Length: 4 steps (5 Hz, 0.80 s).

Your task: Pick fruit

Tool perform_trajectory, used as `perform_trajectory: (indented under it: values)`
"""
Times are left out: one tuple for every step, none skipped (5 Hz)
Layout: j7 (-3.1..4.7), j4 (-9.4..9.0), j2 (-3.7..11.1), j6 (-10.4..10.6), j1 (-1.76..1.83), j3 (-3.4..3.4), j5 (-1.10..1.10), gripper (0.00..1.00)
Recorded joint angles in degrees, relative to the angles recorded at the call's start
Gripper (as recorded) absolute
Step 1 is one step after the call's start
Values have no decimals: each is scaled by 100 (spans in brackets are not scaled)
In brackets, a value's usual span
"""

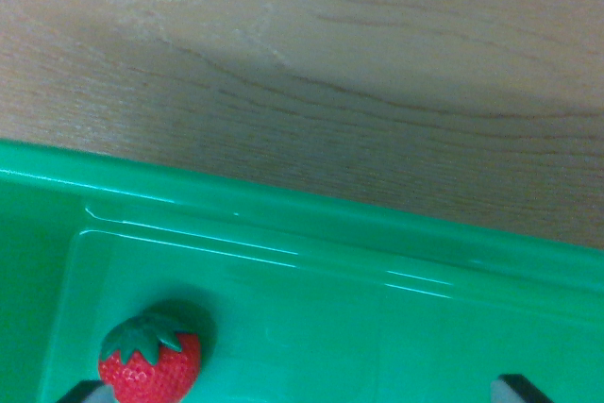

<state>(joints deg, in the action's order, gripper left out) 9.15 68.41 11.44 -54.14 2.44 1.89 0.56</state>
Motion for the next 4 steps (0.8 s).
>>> perform_trajectory:
  values:
    - [56,-159,90,257,53,27,2,0]
    - [56,-159,90,257,53,27,2,0]
    - [113,-324,183,525,107,54,4,0]
    - [113,-324,183,525,107,54,4,0]
